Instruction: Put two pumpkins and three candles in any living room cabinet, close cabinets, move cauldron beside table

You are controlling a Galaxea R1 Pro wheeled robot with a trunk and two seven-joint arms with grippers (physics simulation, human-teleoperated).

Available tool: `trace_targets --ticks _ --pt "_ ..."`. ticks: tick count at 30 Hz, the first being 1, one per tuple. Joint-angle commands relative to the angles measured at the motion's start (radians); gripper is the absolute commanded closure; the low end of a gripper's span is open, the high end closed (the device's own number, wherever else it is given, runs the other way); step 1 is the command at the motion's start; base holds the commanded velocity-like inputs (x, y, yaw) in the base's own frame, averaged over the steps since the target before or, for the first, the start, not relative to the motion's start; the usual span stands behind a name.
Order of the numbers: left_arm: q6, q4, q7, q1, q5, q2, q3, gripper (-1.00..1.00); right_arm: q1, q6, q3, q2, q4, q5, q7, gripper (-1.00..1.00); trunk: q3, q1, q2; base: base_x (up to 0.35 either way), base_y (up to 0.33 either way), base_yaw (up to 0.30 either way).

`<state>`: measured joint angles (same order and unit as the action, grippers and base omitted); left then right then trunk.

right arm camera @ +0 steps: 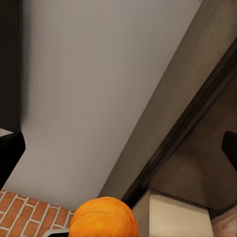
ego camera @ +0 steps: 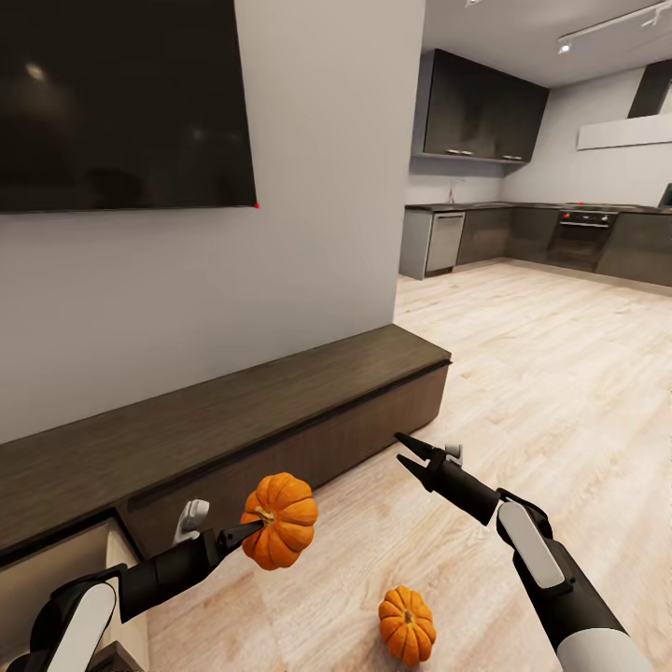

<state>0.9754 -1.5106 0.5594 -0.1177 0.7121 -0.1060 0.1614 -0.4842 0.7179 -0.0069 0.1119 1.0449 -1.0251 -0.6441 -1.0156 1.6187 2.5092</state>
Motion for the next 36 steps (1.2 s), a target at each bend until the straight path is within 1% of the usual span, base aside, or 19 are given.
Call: trace_targets --ticks 1,10,15,17,19,22,23,27,28,30,33,36 --pt "0.005 0.0 0.004 -0.001 -0.001 0.0 0.001 1.0 -0.001 0.006 -0.001 0.0 0.0 -0.004 0.0 -1.0 -0.001 0.0 0.0 -0.013 -0.015 -0.002" --pt "0.005 0.0 0.004 -0.001 0.003 0.0 0.001 1.0 -0.001 0.006 -0.001 0.0 0.001 -0.004 0.0 -1.0 -0.001 0.0 0.0 -0.002 -0.003 0.0" --pt "0.005 0.0 0.004 -0.001 0.003 0.0 0.001 1.0 -0.001 0.002 -0.001 0.0 0.001 -0.003 0.009 -1.0 -0.001 0.0 0.0 0.0 0.0 0.0" --pt "0.005 0.0 0.004 -0.001 0.003 0.0 0.001 1.0 -0.001 0.007 -0.002 -0.002 -0.007 -0.001 0.027 -1.0 -0.001 0.0 0.0 0.0 0.0 0.0" --pt "0.005 0.0 0.004 -0.001 0.003 0.0 0.001 1.0 -0.001 0.011 -0.003 -0.003 -0.048 -0.002 0.086 -1.0 -0.001 0.0 0.0 0.0 0.0 0.0" --pt "0.005 0.0 0.004 -0.001 0.004 0.0 0.001 1.0 -0.001 0.014 -0.003 -0.003 -0.128 -0.003 0.209 -1.0 -0.001 0.0 0.0 0.0 0.0 0.0" --pt "0.005 -0.001 0.004 -0.001 0.004 0.0 0.001 1.0 -0.001 0.013 -0.003 -0.003 -0.139 -0.003 0.231 -1.0 -0.001 0.0 0.0 0.0 0.0 0.0" --pt "0.006 -0.002 0.005 -0.001 0.005 0.0 0.001 1.0 -0.004 -0.01 0.0 -0.005 -0.194 0.004 0.426 -1.0 -0.001 0.0 0.0 0.0 0.0 0.0" --pt "0.006 -0.002 0.005 -0.001 0.005 0.0 0.001 1.0 -0.004 -0.017 0.0 -0.005 -0.198 0.005 0.449 -1.0 -0.001 0.0 0.0 0.0 0.0 0.0" --pt "0.006 -0.002 0.006 -0.001 0.005 0.001 0.001 1.0 -0.005 -0.051 0.001 -0.006 -0.207 0.007 0.52 -1.0 -0.001 0.0 0.0 0.0 0.0 0.0" --pt "0.006 -0.002 0.008 -0.001 0.006 0.001 0.001 1.0 -0.005 -0.099 0.004 -0.005 -0.214 0.009 0.56 -1.0 -0.001 0.0 0.0 0.0 0.0 0.0" --pt "0.006 -0.003 0.01 -0.001 0.007 0.002 -0.003 1.0 -0.005 -0.137 0.007 -0.003 -0.218 0.012 0.573 -1.0 -0.001 0.0 0.0 0.0 0.0 0.0"
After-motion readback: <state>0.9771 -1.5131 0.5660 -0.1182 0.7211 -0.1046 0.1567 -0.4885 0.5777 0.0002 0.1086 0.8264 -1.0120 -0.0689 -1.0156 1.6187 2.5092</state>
